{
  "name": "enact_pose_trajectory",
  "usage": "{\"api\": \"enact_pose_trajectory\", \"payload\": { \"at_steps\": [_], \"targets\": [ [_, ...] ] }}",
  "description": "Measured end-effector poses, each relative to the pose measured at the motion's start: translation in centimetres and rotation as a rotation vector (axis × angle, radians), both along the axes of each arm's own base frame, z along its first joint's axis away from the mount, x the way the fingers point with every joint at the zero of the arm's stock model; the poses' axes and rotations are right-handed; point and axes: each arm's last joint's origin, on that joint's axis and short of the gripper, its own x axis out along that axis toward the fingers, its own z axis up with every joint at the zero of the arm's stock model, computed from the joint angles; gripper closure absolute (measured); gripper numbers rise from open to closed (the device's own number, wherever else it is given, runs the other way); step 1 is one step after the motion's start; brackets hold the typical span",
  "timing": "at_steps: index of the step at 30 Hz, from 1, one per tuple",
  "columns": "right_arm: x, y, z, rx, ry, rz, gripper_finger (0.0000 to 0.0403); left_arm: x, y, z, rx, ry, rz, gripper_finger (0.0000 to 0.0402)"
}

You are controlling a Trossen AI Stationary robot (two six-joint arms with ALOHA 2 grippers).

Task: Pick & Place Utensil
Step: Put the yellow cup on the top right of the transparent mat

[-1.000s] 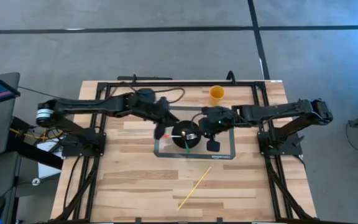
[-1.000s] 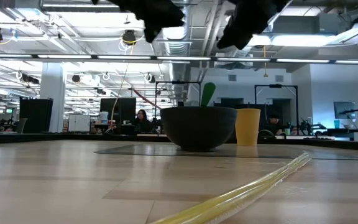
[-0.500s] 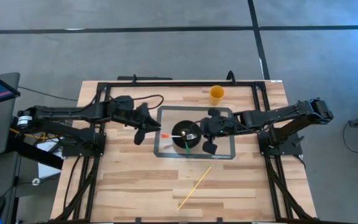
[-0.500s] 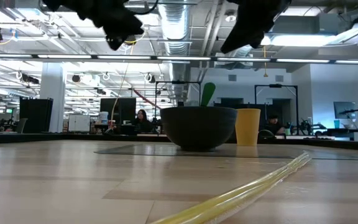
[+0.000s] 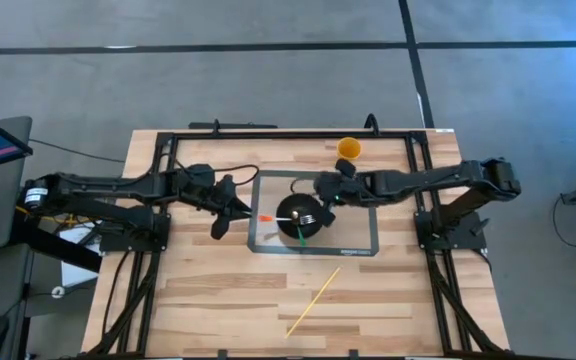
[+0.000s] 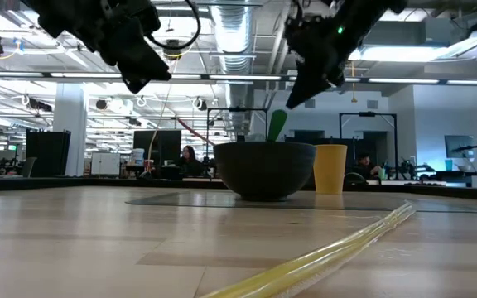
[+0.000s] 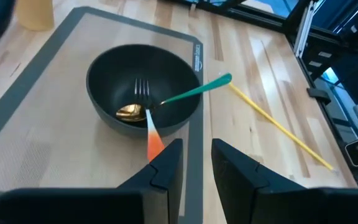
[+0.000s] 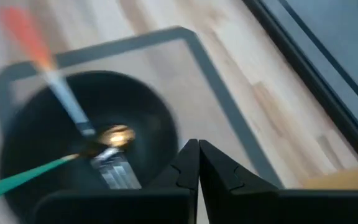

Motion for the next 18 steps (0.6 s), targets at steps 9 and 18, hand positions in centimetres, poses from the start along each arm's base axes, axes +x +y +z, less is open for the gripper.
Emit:
{"api": "enact_pose_trajectory", "payload": {
  "at_steps": [9,18],
  "targets": [
    [-0.9,-4.7,0.2,0.004,0.051,-0.153,0.0344,-0.1,0.0,-0.4,-0.001,0.010,0.000,0.0317],
    [-2.1,-9.2,0.9,0.006,0.047,-0.309,0.0291,-0.1,0.0,-0.4,-0.001,0.009,0.000,0.0317]
  ]
}}
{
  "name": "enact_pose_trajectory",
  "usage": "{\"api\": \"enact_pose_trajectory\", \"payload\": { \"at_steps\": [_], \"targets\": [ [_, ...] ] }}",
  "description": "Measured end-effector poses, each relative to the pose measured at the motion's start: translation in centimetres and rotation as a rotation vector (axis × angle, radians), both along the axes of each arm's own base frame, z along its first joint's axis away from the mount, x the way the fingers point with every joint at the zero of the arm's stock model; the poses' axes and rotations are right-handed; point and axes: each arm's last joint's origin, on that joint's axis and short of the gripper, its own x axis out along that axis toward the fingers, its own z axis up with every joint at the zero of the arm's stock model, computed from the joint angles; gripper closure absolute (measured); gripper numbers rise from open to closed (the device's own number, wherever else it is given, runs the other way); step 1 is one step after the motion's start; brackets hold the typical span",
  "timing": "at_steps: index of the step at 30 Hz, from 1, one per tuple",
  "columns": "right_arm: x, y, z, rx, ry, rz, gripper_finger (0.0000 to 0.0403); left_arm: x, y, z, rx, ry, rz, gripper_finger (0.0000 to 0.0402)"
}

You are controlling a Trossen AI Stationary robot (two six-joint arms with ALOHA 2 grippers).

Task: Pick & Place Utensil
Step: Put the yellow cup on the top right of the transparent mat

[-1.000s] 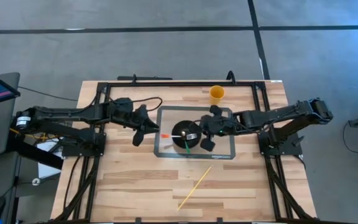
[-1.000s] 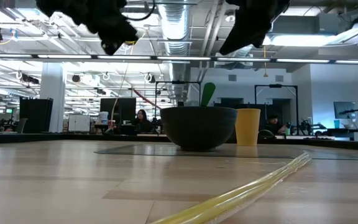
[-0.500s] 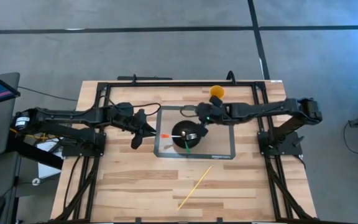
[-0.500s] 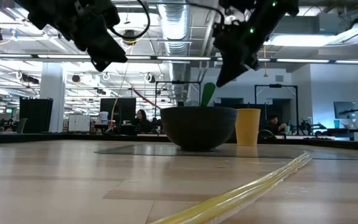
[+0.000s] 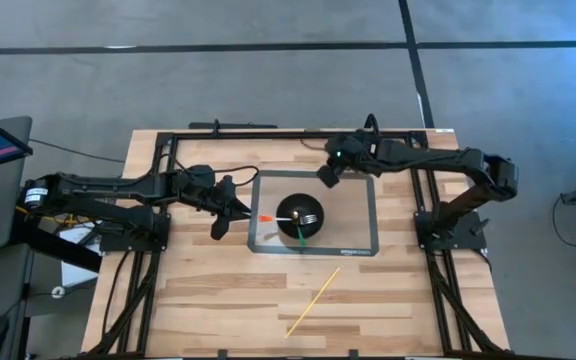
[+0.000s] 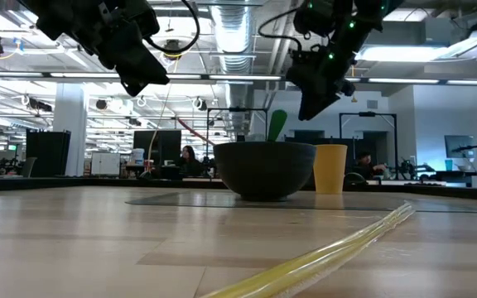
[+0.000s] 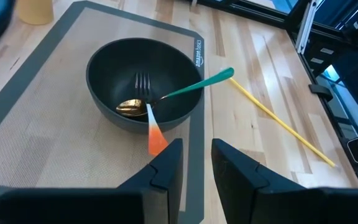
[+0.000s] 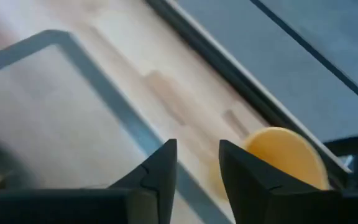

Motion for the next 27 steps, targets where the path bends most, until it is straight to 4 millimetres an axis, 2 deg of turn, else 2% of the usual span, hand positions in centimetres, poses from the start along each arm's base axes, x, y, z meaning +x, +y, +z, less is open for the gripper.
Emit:
{"api": "enact_pose_trajectory", "payload": {
  "at_steps": [7,15,18,27],
  "targets": [
    [-1.2,-2.8,-0.4,0.043,-0.028,-0.169,0.0264,0.0,0.0,0.0,0.000,-0.003,0.000,0.0317],
    [-1.2,-3.3,-1.0,0.055,-0.003,-0.186,0.0243,0.0,0.0,0.0,0.000,-0.003,0.000,0.0317],
    [-0.6,-3.5,-1.8,0.061,0.012,-0.183,0.0239,0.0,0.0,0.0,0.000,-0.003,0.000,0.0317],
    [0.6,-4.6,-6.4,0.119,0.137,-0.239,0.0245,0.0,0.0,0.0,0.001,-0.004,0.000,0.0317]
  ]
}}
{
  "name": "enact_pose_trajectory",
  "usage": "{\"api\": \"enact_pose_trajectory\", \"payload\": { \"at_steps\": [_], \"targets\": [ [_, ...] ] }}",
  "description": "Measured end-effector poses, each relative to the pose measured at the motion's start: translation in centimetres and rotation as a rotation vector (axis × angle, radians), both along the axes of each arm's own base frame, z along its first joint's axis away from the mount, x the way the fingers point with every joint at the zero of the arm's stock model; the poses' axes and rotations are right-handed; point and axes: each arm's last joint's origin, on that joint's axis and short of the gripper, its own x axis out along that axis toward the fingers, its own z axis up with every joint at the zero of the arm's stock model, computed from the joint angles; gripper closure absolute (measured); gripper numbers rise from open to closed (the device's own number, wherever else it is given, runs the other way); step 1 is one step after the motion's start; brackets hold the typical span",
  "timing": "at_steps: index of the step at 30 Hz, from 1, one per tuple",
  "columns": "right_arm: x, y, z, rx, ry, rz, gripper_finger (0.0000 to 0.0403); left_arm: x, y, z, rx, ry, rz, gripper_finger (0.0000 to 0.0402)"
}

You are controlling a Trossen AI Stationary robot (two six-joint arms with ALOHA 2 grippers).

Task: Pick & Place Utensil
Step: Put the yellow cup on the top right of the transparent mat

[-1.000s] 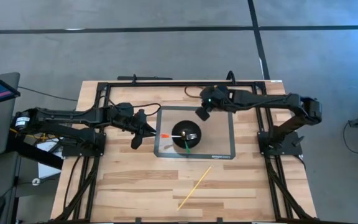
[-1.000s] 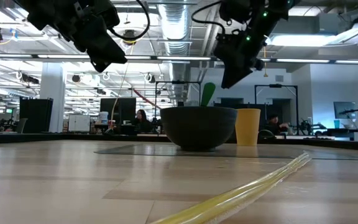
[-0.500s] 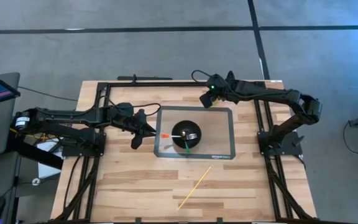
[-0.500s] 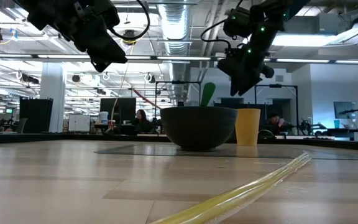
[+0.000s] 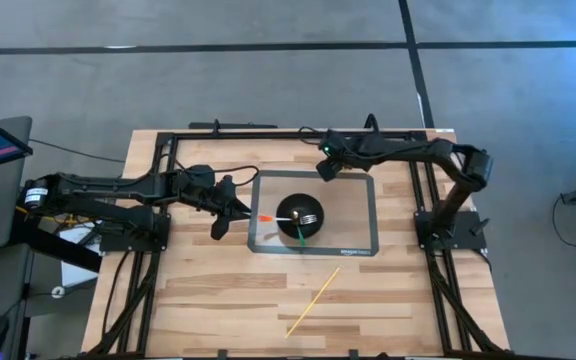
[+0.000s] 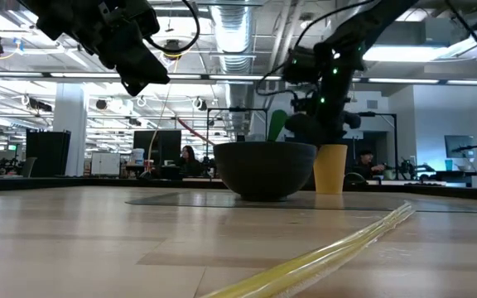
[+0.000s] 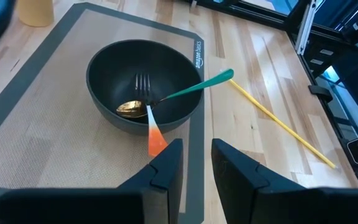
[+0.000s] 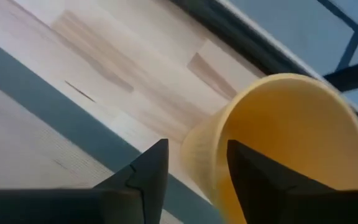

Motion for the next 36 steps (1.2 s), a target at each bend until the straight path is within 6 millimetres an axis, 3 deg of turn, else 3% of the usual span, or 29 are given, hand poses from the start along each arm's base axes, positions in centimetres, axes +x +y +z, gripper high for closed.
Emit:
{"api": "enact_pose_trajectory", "payload": {
  "at_steps": [6,14,20,25,30,36],
  "targets": [
    [-0.2,-0.7,-0.8,-0.019,0.042,-0.036,0.0285,0.0,0.0,0.0,0.000,-0.001,0.000,0.0317],
    [-0.7,-0.2,1.4,-0.077,0.011,-0.021,0.0391,0.0,0.0,0.0,0.000,-0.002,0.000,0.0317],
    [-1.0,1.0,3.6,-0.108,-0.057,0.008,0.0395,0.0,0.0,0.0,0.000,-0.002,0.000,0.0317],
    [-1.6,3.2,5.9,-0.116,-0.129,0.047,0.0395,0.0,0.0,0.0,0.000,-0.002,0.000,0.0317],
    [-1.9,6.6,7.9,-0.072,-0.196,0.169,0.0399,0.0,0.0,0.0,0.000,-0.002,0.000,0.0317],
    [-2.4,11.3,8.5,-0.007,-0.189,0.279,0.0397,0.0,0.0,0.0,0.000,-0.003,0.000,0.0317]
  ]
}}
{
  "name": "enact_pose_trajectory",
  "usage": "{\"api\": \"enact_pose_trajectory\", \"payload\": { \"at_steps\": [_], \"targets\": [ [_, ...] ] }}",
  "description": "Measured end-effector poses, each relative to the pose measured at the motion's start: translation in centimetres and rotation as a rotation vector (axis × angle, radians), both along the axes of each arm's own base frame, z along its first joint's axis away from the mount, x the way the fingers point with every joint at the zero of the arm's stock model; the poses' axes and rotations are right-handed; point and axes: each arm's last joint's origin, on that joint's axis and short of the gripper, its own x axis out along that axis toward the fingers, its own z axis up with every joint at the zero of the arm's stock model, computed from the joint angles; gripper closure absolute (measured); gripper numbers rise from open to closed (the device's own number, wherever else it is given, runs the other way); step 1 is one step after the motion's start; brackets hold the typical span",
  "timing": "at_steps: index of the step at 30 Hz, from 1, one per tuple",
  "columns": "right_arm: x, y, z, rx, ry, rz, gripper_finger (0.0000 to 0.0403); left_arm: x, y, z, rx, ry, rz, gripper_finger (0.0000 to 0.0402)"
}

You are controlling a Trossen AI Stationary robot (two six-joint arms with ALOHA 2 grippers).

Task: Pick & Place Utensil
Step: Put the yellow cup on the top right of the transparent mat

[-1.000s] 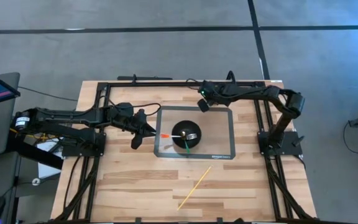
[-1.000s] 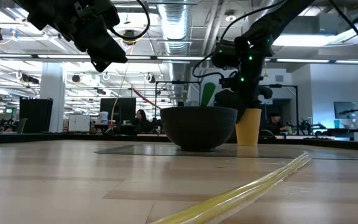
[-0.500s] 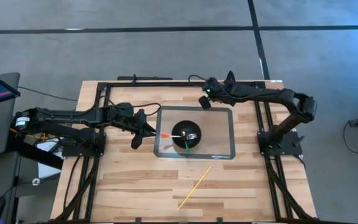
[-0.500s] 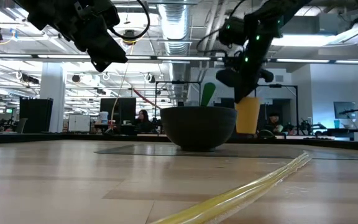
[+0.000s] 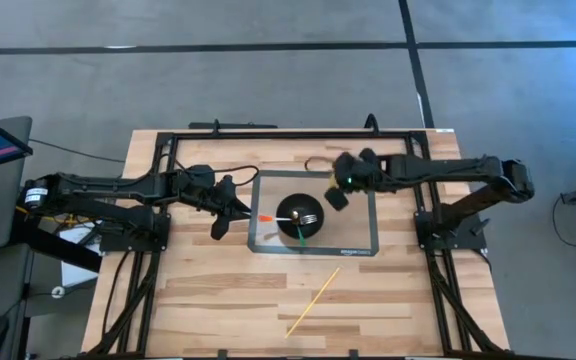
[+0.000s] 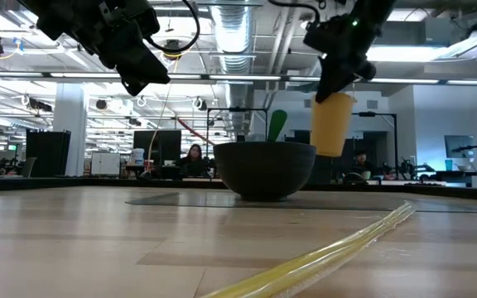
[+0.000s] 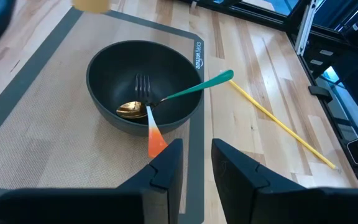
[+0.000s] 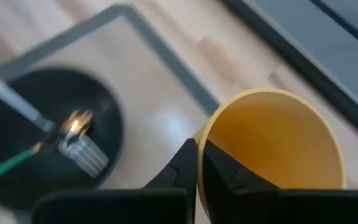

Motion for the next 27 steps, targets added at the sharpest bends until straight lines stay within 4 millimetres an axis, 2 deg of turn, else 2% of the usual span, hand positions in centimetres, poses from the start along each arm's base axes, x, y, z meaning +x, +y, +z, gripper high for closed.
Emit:
{"api": "enact_pose_trajectory", "payload": {
  "at_steps": [5,10,15,19,27],
  "targets": [
    [0.4,2.6,-1.3,0.026,0.076,0.039,0.0400,0.0,0.0,0.0,0.000,0.000,0.000,0.0317],
    [1.7,3.8,-3.7,-0.018,0.175,0.047,0.0398,0.0,0.0,0.0,0.000,0.000,0.000,0.0317],
    [2.7,3.6,-6.1,-0.066,0.279,0.014,0.0398,0.0,0.0,0.0,0.000,0.000,0.000,0.0317],
    [3.1,2.6,-7.4,-0.091,0.335,-0.029,0.0397,0.0,0.0,0.0,0.000,-0.001,0.000,0.0317],
    [3.3,1.7,-7.7,-0.051,0.328,-0.060,0.0396,0.0,0.0,0.0,0.000,-0.002,0.000,0.0317]
  ]
}}
